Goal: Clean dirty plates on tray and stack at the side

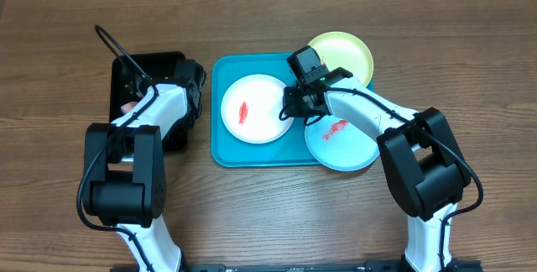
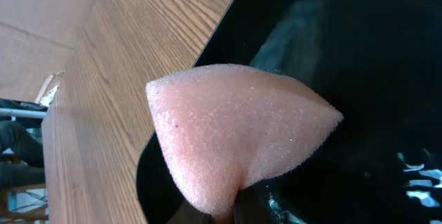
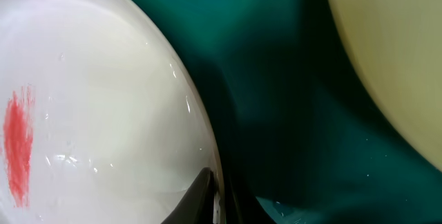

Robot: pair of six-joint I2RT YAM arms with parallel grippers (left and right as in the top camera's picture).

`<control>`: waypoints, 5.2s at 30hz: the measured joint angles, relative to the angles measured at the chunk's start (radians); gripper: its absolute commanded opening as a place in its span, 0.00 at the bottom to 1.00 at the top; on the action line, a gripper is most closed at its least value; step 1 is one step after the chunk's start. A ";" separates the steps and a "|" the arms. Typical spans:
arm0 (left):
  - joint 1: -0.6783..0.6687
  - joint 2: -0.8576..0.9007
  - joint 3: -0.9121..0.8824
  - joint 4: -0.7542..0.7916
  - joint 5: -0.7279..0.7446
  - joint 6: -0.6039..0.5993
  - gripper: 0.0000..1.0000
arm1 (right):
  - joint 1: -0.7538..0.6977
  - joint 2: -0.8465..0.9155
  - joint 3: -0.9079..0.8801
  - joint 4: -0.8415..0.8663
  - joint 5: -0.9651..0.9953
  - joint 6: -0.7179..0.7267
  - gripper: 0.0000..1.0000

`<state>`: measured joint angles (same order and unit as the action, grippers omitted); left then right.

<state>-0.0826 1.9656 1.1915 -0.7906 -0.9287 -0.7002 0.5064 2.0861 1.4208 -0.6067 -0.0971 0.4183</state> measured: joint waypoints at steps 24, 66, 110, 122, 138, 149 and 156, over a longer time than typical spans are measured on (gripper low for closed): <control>0.000 0.000 0.143 -0.061 0.203 0.235 1.00 | 0.000 0.000 0.000 0.000 0.000 0.000 0.09; 0.280 0.000 0.217 -0.097 0.705 0.216 0.47 | 0.000 0.000 0.000 0.000 0.000 0.000 0.09; 0.302 0.000 0.135 -0.037 0.729 0.126 0.53 | 0.000 0.000 0.000 0.000 0.000 -0.001 0.10; 0.312 0.000 0.122 -0.024 0.746 0.133 0.04 | 0.000 0.000 0.000 0.001 0.000 0.000 0.10; 0.298 0.000 0.408 -0.298 0.809 0.267 0.04 | 0.000 0.000 0.000 0.003 0.000 0.000 0.10; 0.102 0.000 0.556 -0.357 0.892 0.447 0.04 | 0.000 0.000 0.000 -0.008 -0.005 -0.001 0.09; 0.000 0.000 0.553 -0.291 0.983 0.476 0.04 | -0.003 0.000 0.000 -0.014 -0.027 0.000 0.09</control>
<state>-0.0826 1.9656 1.7443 -1.0813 0.0547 -0.2241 0.5037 2.0861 1.4208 -0.6212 -0.1238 0.4179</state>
